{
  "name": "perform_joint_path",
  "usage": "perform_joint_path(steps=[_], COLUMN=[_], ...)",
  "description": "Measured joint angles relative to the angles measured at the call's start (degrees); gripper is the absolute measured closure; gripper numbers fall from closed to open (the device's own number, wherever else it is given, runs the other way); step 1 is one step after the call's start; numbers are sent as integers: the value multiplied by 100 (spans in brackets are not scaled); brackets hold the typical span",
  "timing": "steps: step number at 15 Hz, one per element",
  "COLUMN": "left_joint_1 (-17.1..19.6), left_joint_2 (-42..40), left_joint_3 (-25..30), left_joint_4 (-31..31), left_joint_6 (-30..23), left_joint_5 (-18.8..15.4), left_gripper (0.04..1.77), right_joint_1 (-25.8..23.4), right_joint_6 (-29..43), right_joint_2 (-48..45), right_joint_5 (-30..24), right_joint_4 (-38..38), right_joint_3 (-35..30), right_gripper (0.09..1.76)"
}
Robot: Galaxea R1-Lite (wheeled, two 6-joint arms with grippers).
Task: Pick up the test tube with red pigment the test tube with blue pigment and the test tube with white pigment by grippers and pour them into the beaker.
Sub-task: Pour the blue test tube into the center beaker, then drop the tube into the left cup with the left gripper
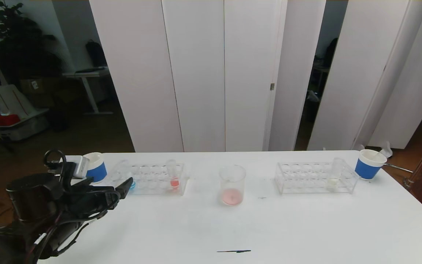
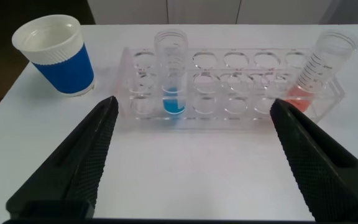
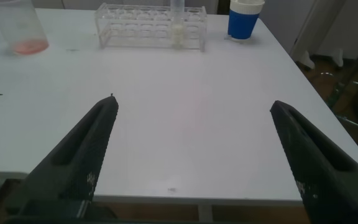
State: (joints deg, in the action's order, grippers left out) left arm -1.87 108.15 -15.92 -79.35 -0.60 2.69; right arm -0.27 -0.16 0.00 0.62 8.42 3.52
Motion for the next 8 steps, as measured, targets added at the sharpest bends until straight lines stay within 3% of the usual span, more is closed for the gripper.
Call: perform_joint_path(steps=[8], left_joint_1=[101], left_joint_2=[948], left_joint_3=[-1089], left_joint_4=[-2], left_joint_6=[-141], left_joint_5=[20], left_gripper=[6], right_joint_1=[0], right_joint_6=[0], right_joint_2=[0], right_joint_5=[1], right_joint_4=[1], right_joint_3=[0], right_gripper=[10])
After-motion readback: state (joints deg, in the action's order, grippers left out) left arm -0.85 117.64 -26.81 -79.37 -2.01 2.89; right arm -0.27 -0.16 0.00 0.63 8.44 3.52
